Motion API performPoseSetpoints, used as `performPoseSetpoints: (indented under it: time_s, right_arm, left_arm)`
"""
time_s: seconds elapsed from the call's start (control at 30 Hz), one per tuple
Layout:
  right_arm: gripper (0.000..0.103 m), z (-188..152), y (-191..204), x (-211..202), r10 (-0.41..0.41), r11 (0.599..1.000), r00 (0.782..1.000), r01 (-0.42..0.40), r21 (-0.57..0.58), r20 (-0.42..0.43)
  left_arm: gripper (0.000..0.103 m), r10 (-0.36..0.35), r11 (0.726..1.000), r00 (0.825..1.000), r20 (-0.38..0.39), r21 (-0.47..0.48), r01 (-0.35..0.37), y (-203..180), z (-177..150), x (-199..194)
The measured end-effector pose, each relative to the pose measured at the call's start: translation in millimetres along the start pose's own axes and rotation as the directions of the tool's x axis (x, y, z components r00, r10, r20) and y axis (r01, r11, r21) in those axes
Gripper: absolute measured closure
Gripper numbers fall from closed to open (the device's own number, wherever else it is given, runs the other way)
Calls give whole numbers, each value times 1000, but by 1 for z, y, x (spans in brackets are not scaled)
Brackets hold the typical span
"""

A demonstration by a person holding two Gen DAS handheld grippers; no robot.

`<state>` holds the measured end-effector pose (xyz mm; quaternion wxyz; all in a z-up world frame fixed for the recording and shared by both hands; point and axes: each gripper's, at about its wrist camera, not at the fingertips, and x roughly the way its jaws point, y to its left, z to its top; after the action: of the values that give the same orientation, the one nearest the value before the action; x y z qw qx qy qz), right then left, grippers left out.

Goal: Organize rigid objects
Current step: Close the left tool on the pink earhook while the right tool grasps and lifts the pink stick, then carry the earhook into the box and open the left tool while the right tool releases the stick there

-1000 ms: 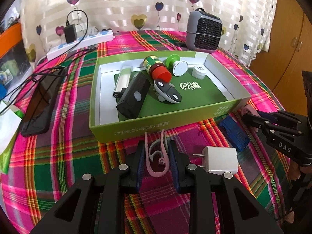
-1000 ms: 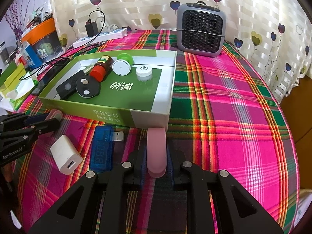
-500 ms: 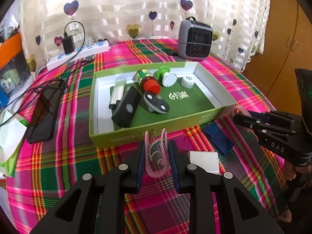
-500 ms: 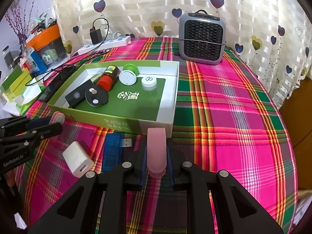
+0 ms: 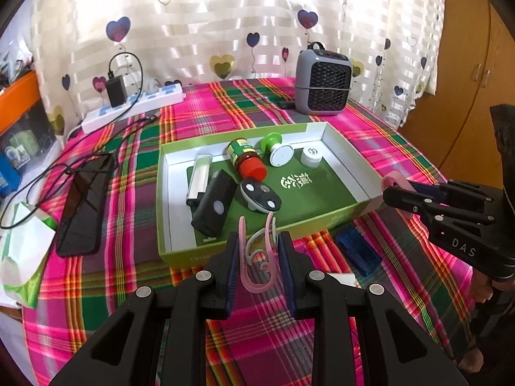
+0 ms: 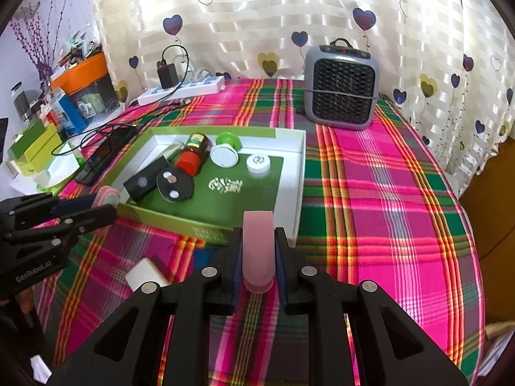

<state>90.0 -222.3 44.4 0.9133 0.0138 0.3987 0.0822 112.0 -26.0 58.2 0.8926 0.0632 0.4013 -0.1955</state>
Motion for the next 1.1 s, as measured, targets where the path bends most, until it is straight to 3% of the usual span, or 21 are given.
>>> performPoseSetpoints:
  time_s: [0.5,0.8,1.1]
  right_arm:
    - [84,38,2,17,58,998,998,-58,28,10]
    - [84,51,10,47,113,993,993,-112,22,-42]
    - [84,52,16,73,107,994,990,-108,-1,-90]
  left_arm:
    - [80,-12,1000,1000,-10,-24,11,1,16,19]
    - [80,-12,999,999,-34,-37,11,5,18,35]
    - [81,-12,999,998,-55,-46,9,7,20,49]
